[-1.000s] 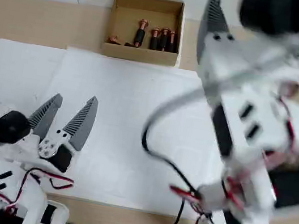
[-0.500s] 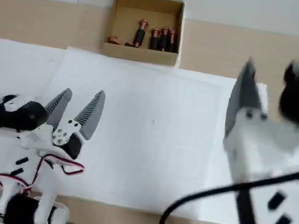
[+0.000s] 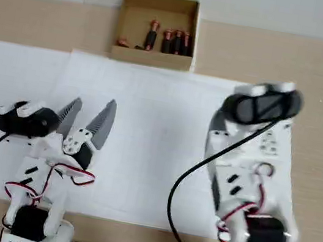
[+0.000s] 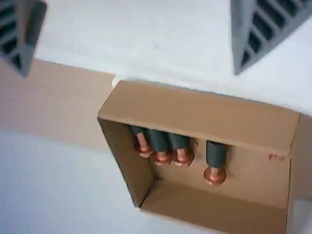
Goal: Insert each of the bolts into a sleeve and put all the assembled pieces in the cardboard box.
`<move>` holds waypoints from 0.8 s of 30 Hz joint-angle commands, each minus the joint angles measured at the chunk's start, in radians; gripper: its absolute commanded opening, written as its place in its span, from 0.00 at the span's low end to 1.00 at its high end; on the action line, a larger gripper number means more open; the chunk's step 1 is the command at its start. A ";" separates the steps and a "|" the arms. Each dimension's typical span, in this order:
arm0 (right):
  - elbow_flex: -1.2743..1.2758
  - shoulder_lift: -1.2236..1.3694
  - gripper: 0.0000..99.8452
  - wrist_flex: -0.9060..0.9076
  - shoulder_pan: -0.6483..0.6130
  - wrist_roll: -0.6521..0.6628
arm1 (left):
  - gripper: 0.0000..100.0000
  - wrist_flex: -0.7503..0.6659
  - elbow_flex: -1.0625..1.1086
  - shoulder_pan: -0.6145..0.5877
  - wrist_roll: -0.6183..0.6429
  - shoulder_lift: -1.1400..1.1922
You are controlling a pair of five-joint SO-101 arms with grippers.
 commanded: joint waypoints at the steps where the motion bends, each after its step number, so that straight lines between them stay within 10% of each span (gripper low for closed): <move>1: 0.296 -0.087 0.20 -0.254 0.008 -0.005 | 0.26 -0.025 0.016 -0.002 -0.003 -0.009; 12: 0.703 -0.260 0.20 -0.458 0.010 -0.005 | 0.26 -0.026 0.137 -0.002 -0.003 -0.009; 24: 0.786 -0.389 0.20 -0.286 0.008 -0.008 | 0.25 0.064 0.145 0.003 -0.003 -0.008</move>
